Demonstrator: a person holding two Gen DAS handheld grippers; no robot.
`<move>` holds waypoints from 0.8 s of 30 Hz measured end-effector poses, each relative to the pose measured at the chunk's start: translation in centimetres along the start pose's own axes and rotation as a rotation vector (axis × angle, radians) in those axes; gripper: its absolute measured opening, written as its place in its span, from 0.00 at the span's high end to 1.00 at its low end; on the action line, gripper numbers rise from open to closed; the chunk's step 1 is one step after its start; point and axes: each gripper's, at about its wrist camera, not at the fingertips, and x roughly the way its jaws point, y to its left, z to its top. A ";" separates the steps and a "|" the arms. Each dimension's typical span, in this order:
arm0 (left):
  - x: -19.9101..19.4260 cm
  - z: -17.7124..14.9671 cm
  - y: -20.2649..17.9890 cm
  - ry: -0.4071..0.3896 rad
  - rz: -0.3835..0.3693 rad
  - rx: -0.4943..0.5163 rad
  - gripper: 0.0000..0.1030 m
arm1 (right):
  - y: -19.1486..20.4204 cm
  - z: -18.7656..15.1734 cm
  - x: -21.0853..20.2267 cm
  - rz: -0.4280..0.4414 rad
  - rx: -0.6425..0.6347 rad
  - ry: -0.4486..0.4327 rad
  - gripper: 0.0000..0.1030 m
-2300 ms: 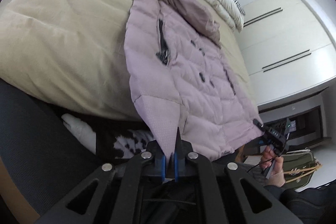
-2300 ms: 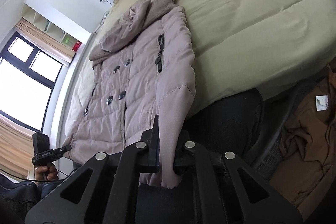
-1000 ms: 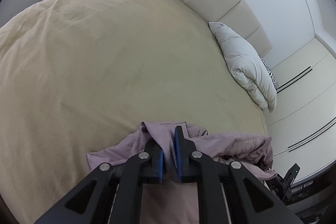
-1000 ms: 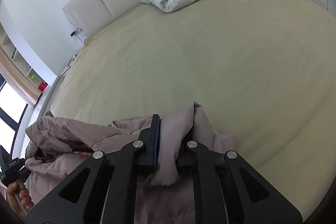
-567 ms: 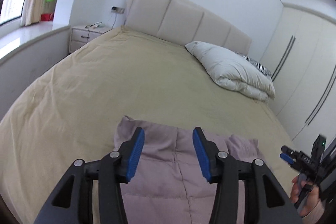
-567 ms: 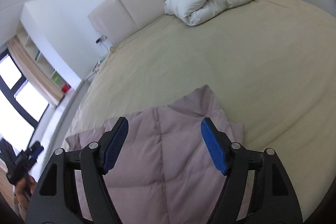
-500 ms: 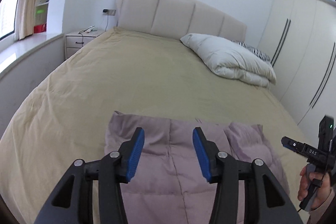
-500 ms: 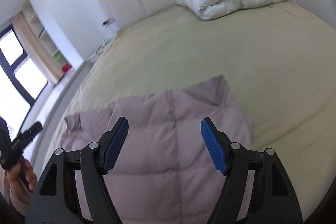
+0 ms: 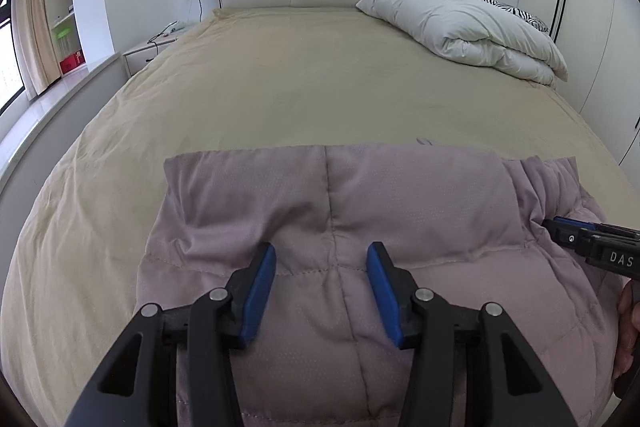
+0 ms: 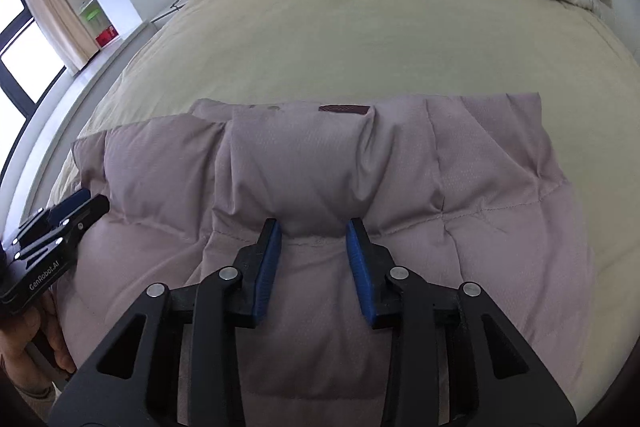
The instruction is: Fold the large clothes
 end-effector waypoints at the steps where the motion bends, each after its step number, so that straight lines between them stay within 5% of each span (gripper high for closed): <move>1: 0.5 0.0 -0.1 0.009 0.001 -0.005 0.50 | -0.2 0.3 0.6 -0.004 0.009 0.001 0.68; 11: 4.0 0.2 0.4 0.026 0.023 -0.014 0.47 | -0.6 2.5 5.7 -0.059 0.001 0.005 0.68; 24: 6.2 0.3 0.1 0.034 0.025 -0.020 0.47 | -1.8 0.8 7.8 -0.073 -0.025 -0.033 0.68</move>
